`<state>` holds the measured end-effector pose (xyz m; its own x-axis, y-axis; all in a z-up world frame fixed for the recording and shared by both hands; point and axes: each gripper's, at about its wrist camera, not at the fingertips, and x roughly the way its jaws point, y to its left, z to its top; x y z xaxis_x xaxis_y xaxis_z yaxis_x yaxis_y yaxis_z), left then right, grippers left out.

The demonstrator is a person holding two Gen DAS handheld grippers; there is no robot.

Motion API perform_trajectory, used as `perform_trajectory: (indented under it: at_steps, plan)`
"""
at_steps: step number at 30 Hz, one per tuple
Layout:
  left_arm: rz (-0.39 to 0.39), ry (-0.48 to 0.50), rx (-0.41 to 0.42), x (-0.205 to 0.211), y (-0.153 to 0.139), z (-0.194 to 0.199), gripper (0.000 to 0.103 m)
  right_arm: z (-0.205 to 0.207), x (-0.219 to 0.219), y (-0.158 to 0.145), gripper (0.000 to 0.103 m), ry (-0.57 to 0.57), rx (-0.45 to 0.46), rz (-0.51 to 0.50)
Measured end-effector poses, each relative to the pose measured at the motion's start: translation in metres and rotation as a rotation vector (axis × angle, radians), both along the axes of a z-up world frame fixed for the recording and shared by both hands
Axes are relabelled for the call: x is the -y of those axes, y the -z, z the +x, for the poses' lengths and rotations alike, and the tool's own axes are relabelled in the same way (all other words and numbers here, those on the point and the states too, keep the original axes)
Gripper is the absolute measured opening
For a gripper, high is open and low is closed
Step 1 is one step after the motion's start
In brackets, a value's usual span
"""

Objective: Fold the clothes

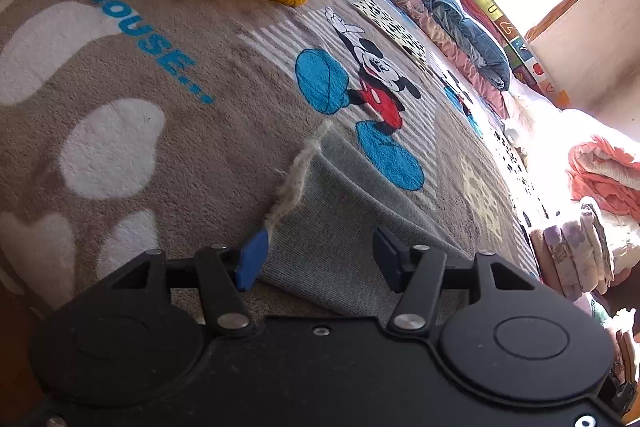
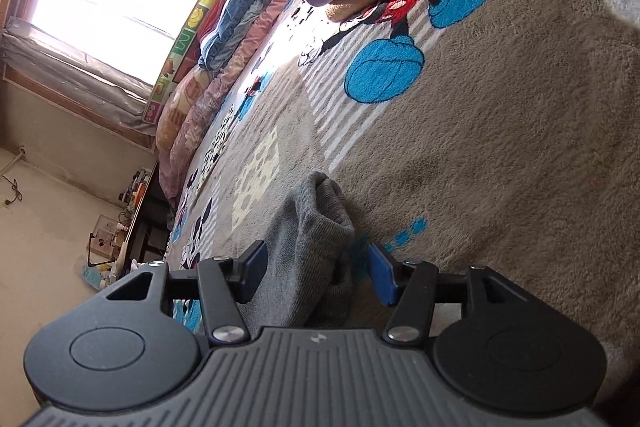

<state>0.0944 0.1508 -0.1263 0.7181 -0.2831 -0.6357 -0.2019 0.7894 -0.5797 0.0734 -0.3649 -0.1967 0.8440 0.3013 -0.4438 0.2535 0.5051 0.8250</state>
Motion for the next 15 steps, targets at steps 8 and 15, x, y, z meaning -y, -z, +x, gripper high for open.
perform_trajectory:
  at_steps: [8, 15]
  plan:
    - [-0.073, -0.025, -0.044, 0.001, 0.021, -0.005, 0.057, 0.003, 0.0, -0.004, 0.055, -0.011, 0.017, 0.007]
    - [-0.078, -0.063, 0.002, 0.0, 0.027, 0.0, 0.053, 0.017, -0.01, -0.008, 0.05, -0.031, -0.007, -0.042]
